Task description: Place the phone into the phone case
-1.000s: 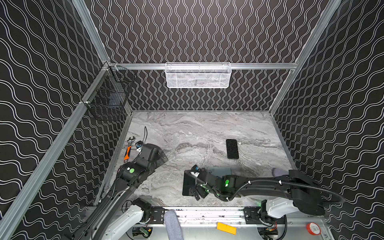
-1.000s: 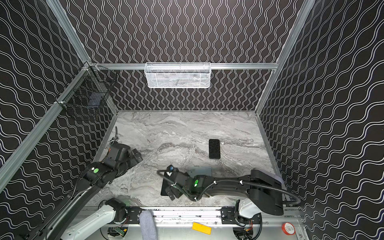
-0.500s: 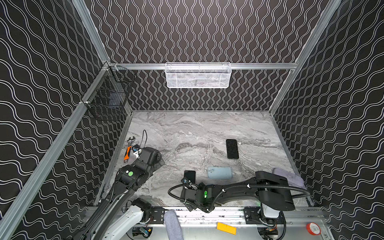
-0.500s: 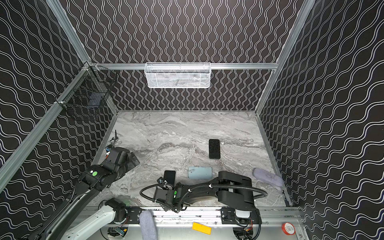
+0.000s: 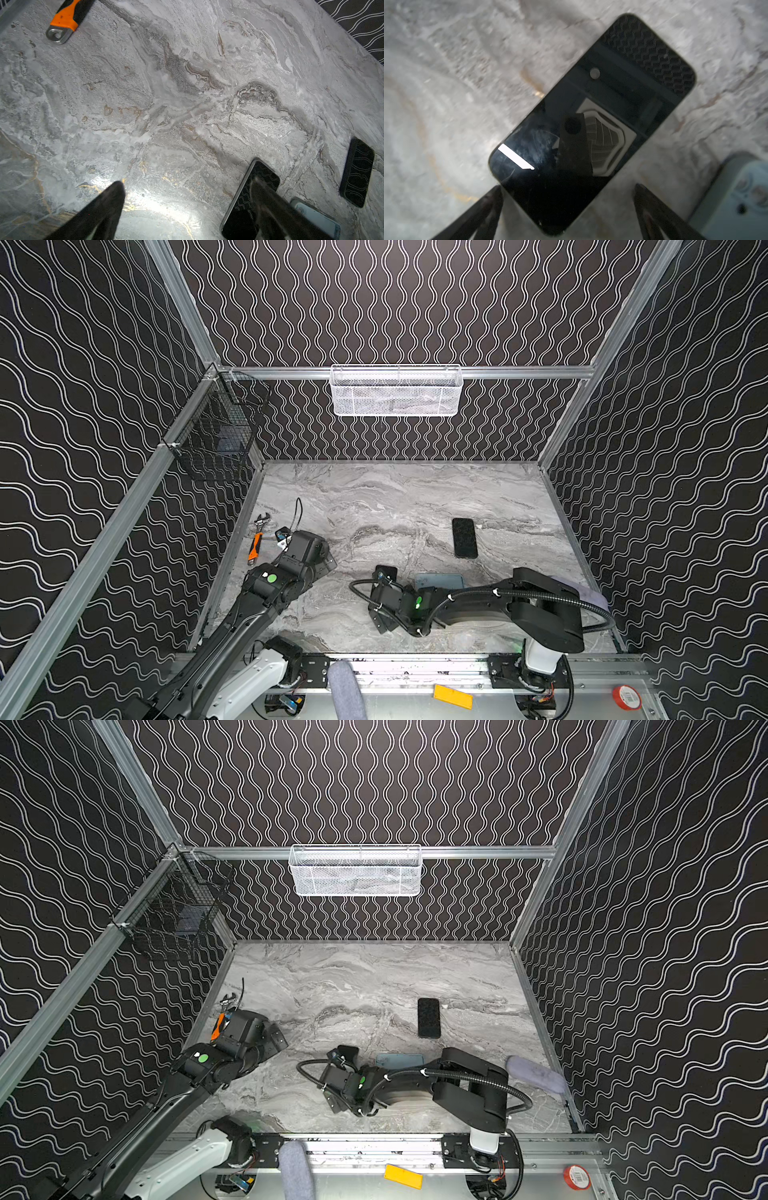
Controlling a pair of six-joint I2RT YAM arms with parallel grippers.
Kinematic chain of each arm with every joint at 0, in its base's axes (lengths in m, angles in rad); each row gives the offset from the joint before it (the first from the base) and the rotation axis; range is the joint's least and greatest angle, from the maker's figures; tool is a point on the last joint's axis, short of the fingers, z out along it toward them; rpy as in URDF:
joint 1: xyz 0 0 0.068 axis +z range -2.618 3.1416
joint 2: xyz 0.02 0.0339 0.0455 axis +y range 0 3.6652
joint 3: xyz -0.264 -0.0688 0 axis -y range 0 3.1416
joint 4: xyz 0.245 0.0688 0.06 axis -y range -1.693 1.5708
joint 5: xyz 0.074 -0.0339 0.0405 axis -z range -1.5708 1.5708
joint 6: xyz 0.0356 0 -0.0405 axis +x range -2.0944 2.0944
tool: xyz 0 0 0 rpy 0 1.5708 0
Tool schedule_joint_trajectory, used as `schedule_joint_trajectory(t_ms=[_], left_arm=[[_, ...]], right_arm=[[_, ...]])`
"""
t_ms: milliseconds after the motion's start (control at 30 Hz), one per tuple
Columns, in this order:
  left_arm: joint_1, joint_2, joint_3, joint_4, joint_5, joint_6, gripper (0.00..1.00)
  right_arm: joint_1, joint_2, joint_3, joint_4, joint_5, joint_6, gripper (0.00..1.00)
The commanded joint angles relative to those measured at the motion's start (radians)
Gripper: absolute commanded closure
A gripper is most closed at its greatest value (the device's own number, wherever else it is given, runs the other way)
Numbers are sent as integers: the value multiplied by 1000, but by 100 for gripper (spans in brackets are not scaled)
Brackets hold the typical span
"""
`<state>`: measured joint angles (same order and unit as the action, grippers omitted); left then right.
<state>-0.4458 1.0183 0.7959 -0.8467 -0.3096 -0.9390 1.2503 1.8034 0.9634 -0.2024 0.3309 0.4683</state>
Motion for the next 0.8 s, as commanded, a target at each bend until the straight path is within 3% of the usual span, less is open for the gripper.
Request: schedule_joint_trajectory(t_ms=[0,400,767], left_arm=[[2,9,-7,46,12,15,2],[23,73,28,65,79,72,1],[59,59,20,78,135,104,1]], right_arm=[[-63,14,-14,-31,-54,-78,2],[-215,53,60,115,-155,-294,7],[-253,147,159,161,-275,-366,1]])
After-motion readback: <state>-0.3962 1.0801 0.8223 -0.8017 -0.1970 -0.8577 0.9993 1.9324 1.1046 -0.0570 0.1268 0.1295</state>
